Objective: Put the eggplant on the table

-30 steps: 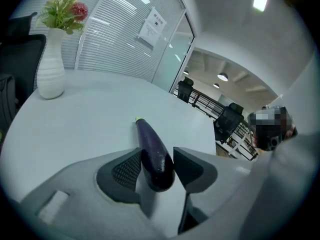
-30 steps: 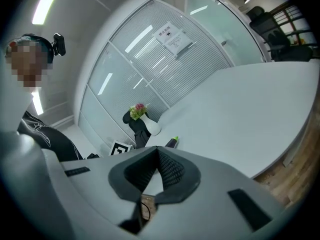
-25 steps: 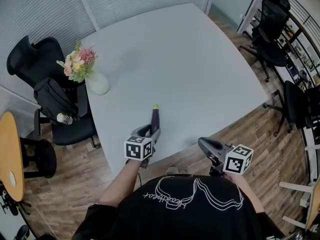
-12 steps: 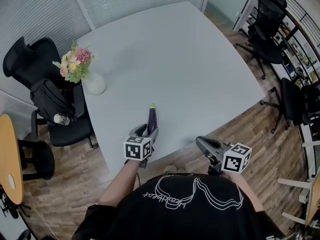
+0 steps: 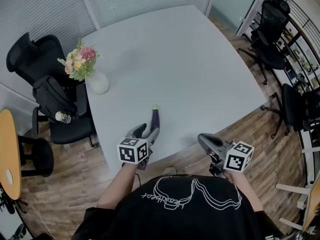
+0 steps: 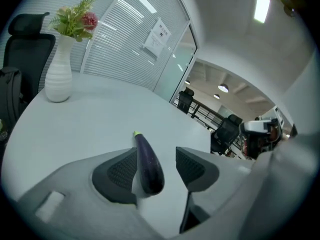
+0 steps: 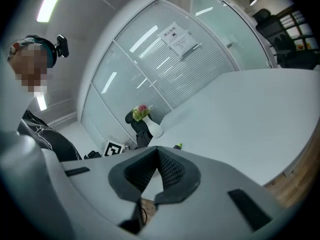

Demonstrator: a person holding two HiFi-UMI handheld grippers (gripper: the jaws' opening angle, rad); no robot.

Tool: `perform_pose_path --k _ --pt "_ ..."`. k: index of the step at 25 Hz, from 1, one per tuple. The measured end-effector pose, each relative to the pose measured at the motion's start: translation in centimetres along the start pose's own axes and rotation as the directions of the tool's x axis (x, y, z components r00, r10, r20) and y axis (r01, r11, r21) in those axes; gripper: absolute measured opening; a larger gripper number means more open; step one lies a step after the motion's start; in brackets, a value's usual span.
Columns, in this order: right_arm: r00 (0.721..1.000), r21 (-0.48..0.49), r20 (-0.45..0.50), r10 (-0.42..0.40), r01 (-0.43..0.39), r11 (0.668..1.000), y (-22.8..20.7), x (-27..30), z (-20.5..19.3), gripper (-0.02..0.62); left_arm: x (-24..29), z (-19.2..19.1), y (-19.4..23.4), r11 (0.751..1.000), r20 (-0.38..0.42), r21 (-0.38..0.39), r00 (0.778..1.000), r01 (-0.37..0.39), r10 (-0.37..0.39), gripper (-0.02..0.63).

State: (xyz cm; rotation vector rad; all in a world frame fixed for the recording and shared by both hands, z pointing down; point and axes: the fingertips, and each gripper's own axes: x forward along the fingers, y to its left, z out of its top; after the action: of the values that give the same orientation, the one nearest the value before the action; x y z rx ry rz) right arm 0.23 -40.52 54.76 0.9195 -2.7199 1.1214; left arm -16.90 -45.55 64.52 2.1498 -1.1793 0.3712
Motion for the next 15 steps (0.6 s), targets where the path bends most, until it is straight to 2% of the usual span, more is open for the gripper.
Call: perform_pose_path --k 4,8,12,15 --pt "0.999 -0.072 0.008 0.037 -0.036 0.997 1.2 0.7 1.7 0.009 -2.9 2.5 -2.8 0.994 0.048 -0.037 0.994 0.105 -0.103 0.238" --pt "0.996 -0.124 0.023 0.089 -0.085 0.989 2.8 1.1 3.3 0.009 -5.7 5.7 -6.7 0.981 0.109 0.035 0.975 0.191 -0.193 0.222" --pt "0.991 -0.179 0.023 0.13 -0.124 0.976 4.5 1.2 3.8 0.009 -8.0 8.2 -10.2 0.96 0.185 0.088 0.942 0.267 -0.279 0.145" --pt "0.986 -0.209 0.026 0.162 -0.153 0.966 5.6 1.2 4.2 0.009 -8.5 9.0 -12.2 0.944 0.191 0.12 0.926 0.308 -0.327 0.096"
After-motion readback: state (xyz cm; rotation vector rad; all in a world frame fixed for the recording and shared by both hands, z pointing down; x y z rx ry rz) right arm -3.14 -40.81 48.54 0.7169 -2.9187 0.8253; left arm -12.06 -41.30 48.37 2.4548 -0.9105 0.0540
